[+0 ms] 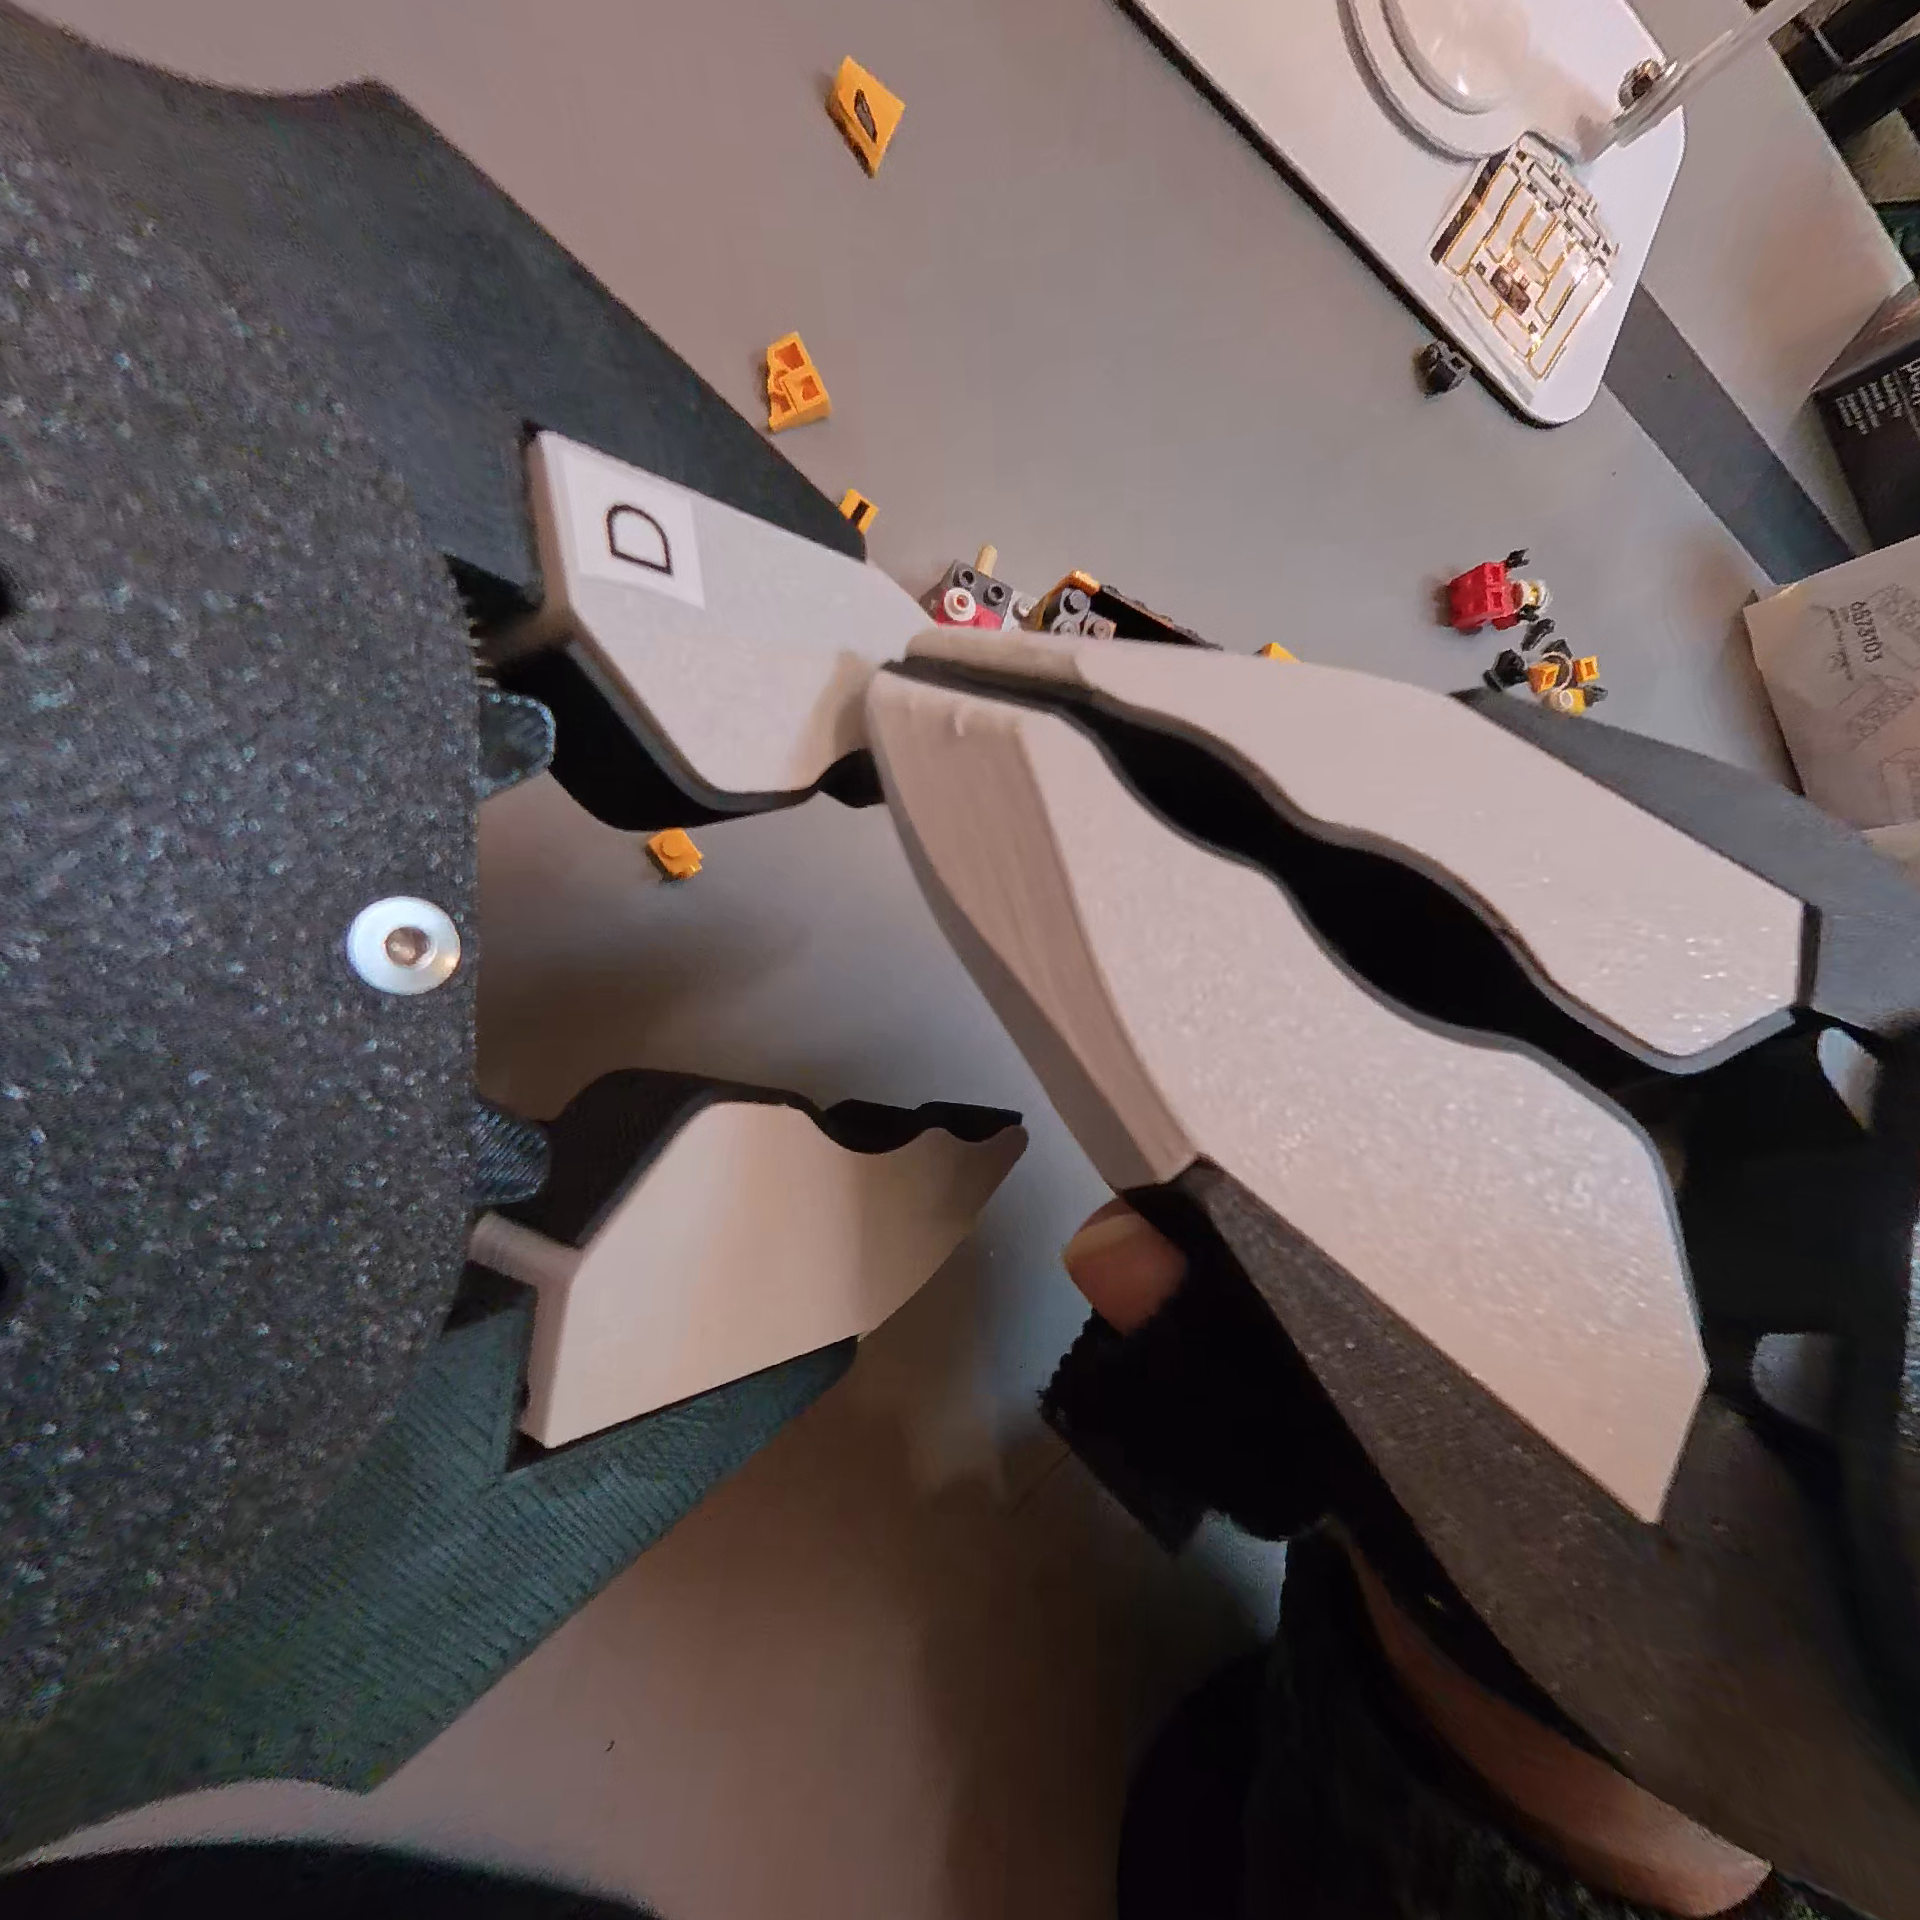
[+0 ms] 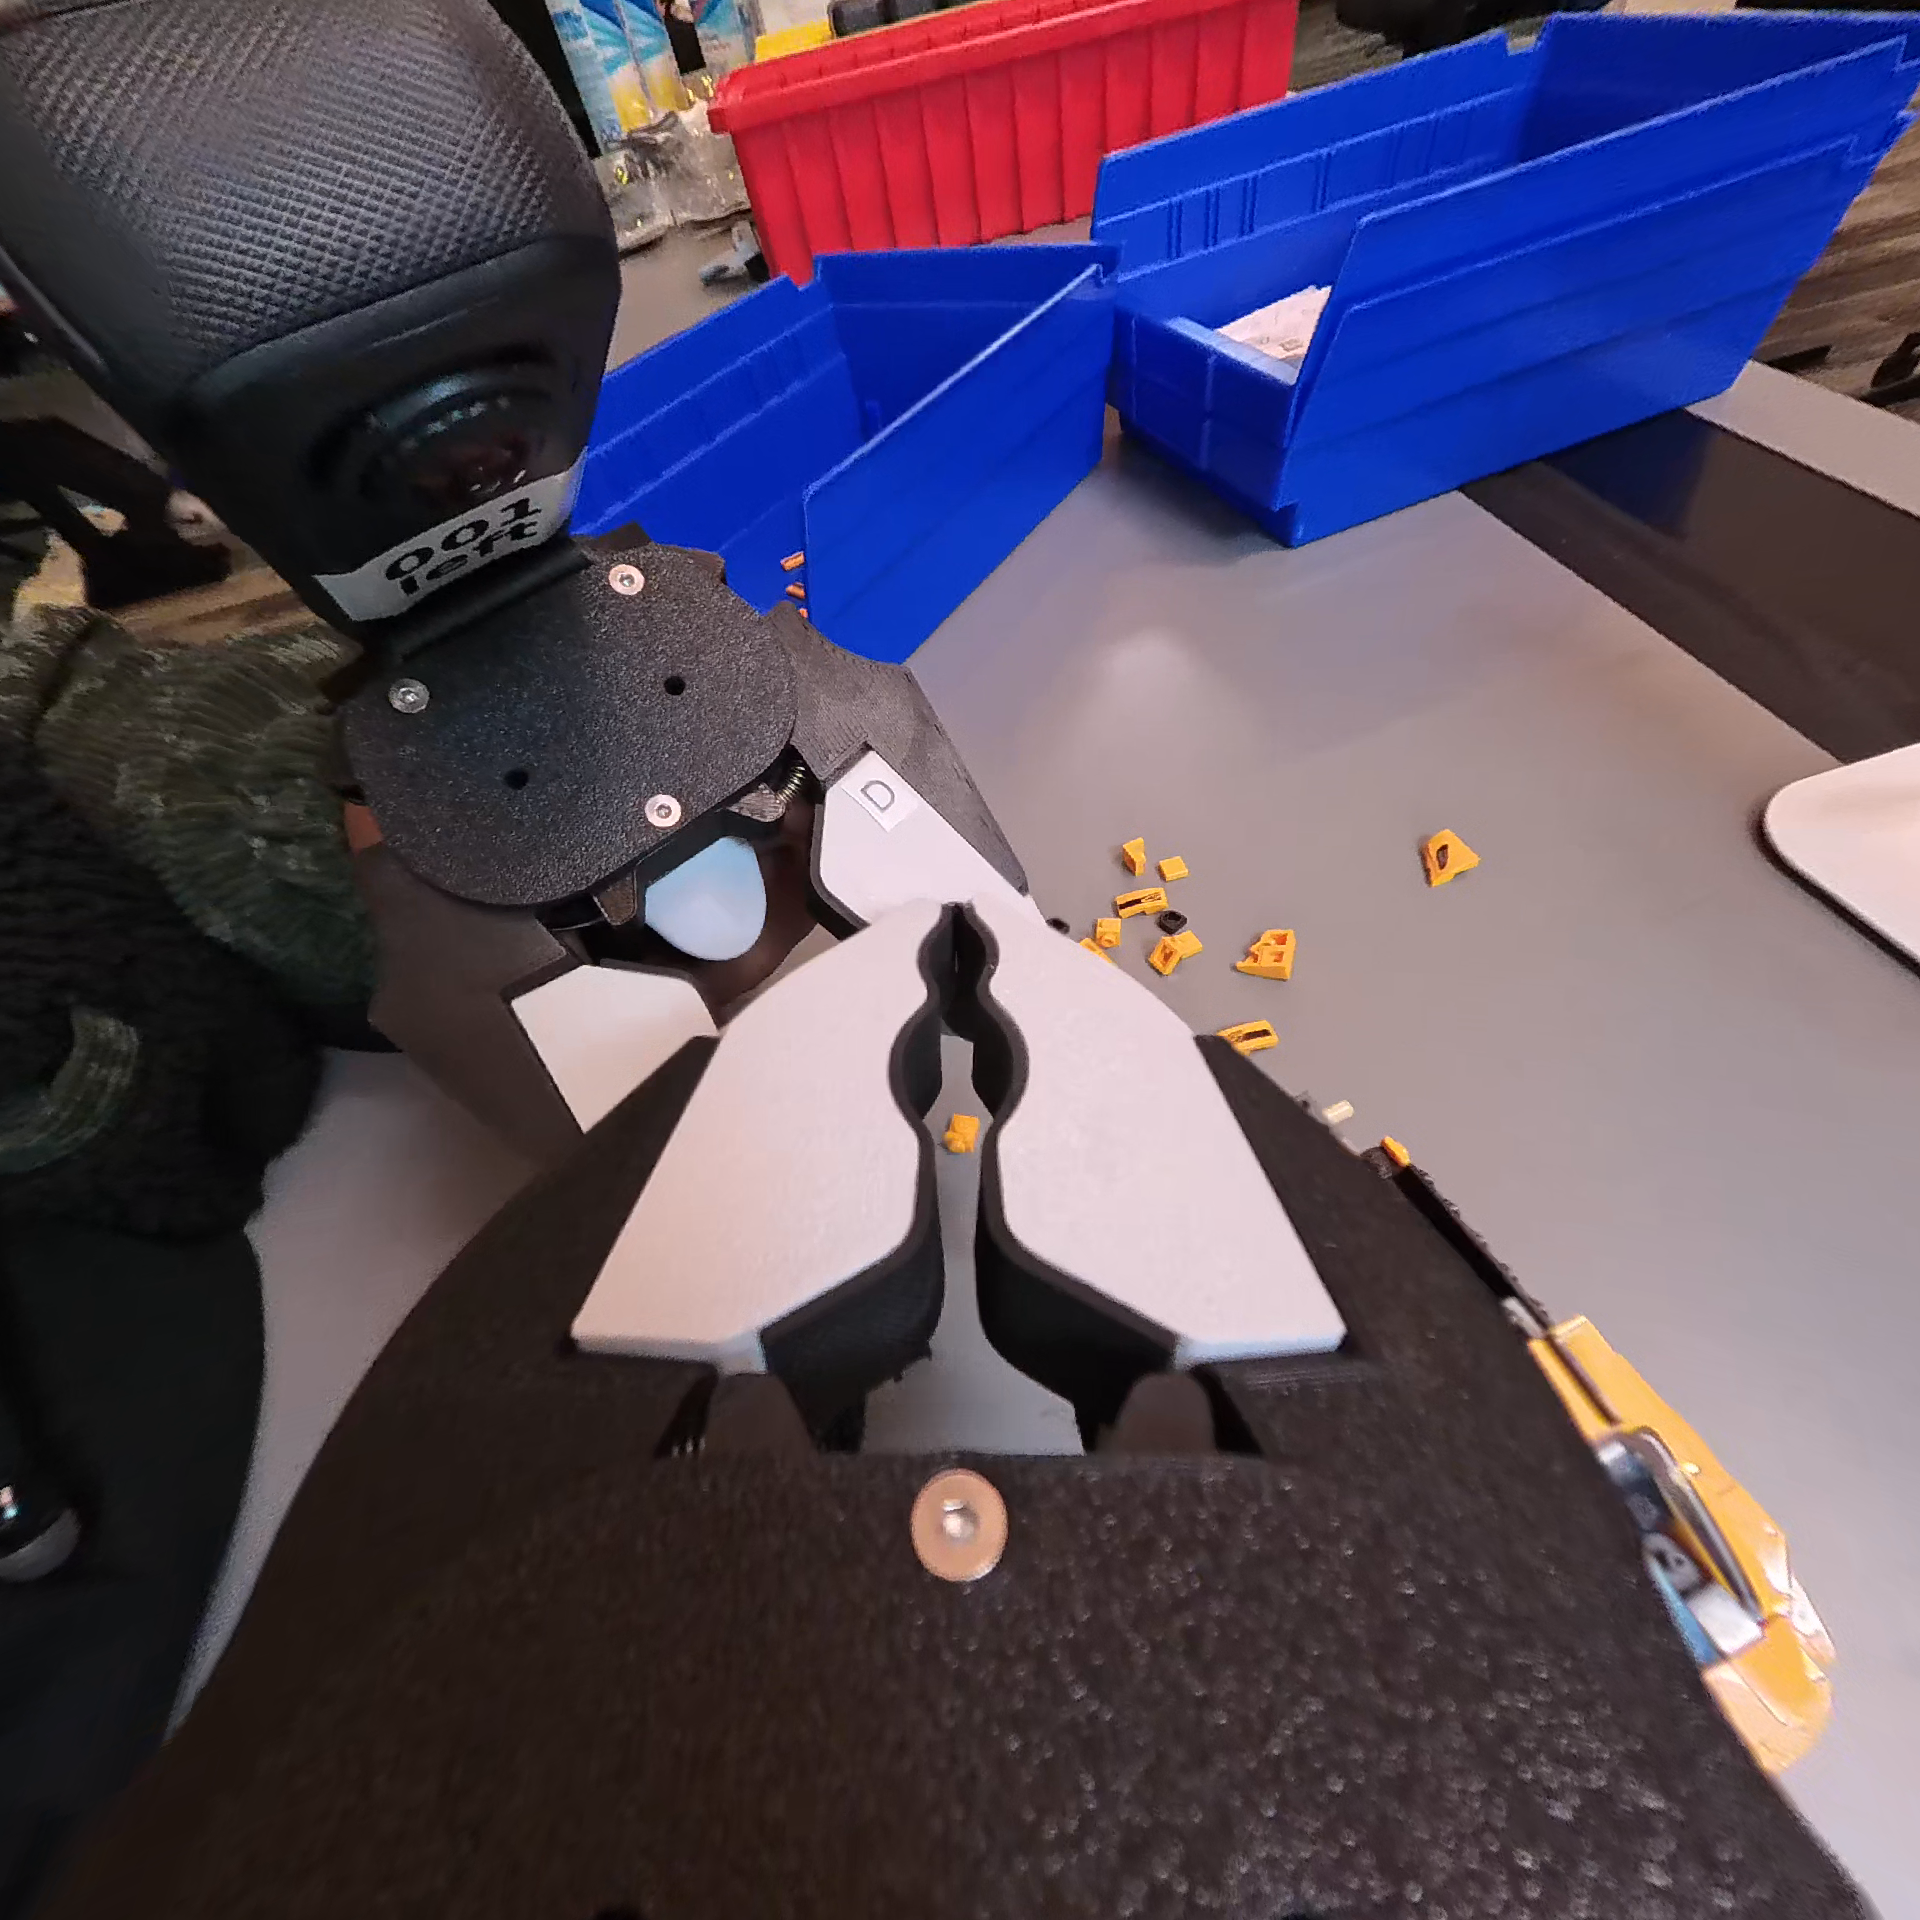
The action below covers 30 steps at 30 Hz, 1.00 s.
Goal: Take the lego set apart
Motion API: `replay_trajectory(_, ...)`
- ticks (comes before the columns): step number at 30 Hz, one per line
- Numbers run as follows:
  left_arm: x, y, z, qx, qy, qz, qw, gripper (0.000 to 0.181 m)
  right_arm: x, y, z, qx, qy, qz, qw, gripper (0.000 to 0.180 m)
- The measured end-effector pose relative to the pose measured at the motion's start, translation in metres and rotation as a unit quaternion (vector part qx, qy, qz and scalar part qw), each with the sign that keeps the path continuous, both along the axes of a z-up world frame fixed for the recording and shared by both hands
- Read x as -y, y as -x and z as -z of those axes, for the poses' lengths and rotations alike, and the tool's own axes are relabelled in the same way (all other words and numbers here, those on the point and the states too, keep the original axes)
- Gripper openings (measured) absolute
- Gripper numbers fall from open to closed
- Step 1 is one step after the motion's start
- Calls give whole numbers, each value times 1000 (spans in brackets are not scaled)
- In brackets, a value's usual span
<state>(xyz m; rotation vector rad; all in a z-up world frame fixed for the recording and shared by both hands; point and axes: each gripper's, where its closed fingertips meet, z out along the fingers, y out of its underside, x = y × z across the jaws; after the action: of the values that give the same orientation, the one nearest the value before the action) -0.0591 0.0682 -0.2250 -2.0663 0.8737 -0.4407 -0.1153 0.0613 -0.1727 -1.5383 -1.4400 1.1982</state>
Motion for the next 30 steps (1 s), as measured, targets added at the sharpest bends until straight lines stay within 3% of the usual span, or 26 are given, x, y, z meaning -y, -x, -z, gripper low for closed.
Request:
replay_trajectory(14,1,0,-1,1,-2,2,1000,54,-7,-2,0,-1,-10,11,1000,0)
replay_trajectory(25,2,3,-4,12,6,-3,1000,33,-9,-5,-1,-4,-1,15,1000,0)
replay_trajectory(30,1,2,-3,9,3,0,1000,39,-8,-4,4,3,2,12,1000,0)
